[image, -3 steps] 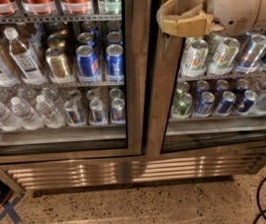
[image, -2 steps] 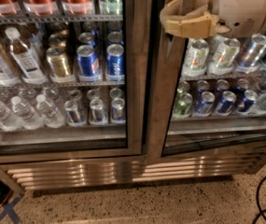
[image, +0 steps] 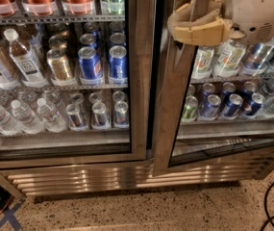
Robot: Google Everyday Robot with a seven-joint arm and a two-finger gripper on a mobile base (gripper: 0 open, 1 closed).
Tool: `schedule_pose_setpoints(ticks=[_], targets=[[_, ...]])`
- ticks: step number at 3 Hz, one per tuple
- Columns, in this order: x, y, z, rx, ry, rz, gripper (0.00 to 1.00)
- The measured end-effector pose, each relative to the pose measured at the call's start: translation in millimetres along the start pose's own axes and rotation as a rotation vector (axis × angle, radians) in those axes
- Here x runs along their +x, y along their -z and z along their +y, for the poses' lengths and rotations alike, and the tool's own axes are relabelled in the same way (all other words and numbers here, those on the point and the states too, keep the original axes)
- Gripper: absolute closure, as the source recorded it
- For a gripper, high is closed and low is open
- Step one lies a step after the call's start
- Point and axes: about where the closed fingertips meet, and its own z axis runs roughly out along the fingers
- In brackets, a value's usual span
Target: Open right fridge door
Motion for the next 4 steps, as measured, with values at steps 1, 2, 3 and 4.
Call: schedule_pose_setpoints(ticks=[1, 2, 3, 4], targets=[[0.3, 1.1, -0.1, 0.000, 0.000, 0.000, 1.00], [-4.9, 6.8, 8.9, 0.014, -0.009, 0.013, 1.00], [-5.2, 4.1, 6.3, 0.011, -0.008, 0.006, 1.00], [-11.1, 8.2, 10.3, 0.017, -0.008, 0.016, 1.00]])
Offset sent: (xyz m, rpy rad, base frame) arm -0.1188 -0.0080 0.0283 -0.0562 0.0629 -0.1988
